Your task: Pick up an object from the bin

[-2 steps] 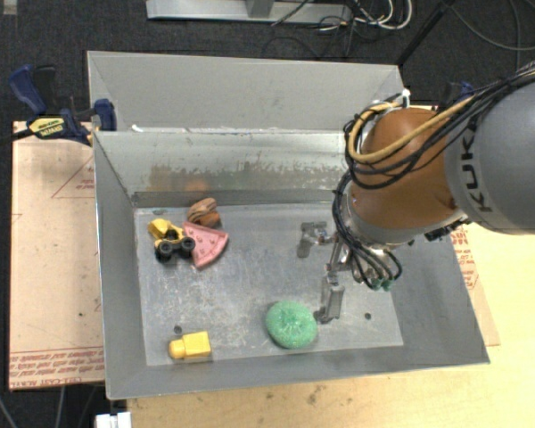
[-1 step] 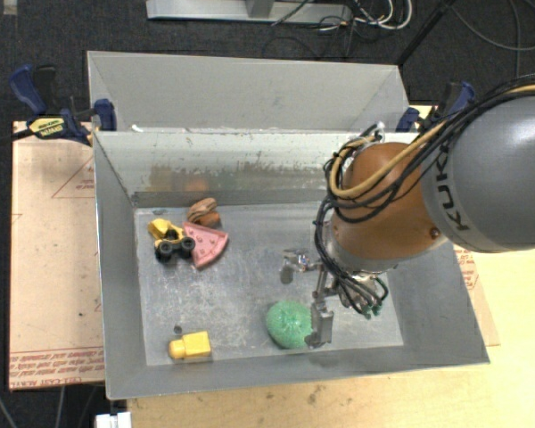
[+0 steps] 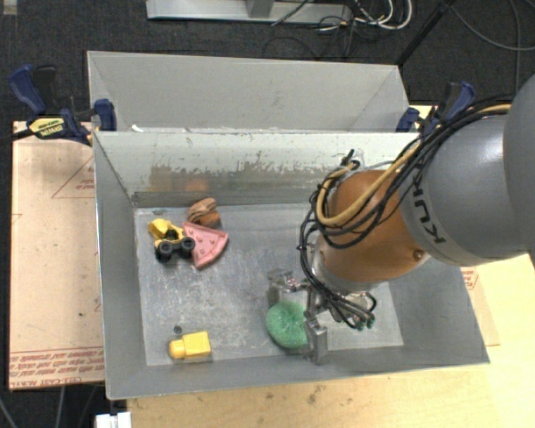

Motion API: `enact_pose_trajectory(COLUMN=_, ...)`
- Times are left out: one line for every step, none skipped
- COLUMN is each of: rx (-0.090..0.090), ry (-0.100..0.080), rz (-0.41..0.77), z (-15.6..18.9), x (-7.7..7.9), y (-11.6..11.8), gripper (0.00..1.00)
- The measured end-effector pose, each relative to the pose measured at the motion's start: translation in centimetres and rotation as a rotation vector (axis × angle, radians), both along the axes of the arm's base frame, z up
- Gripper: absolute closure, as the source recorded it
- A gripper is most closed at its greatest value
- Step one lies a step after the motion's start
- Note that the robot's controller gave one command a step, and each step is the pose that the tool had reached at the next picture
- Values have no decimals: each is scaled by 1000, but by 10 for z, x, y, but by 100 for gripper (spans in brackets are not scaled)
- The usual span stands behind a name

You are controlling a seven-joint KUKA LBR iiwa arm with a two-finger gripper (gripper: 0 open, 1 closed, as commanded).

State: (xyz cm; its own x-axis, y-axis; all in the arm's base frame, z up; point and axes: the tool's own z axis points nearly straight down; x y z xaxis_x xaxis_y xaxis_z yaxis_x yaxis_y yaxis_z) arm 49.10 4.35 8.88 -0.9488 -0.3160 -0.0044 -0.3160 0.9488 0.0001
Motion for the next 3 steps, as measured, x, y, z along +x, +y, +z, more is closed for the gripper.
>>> enact_pose_trajectory(rx=0, ry=2, rz=67, z=-9, x=12, y=3, gripper=100)
enact_pose_trajectory(rx=0, ry=2, rz=67, z=-9, x=12, y=3, gripper=100)
enact_pose_trajectory(rx=0, ry=0, rz=78, z=141, x=40, y=-10, gripper=100)
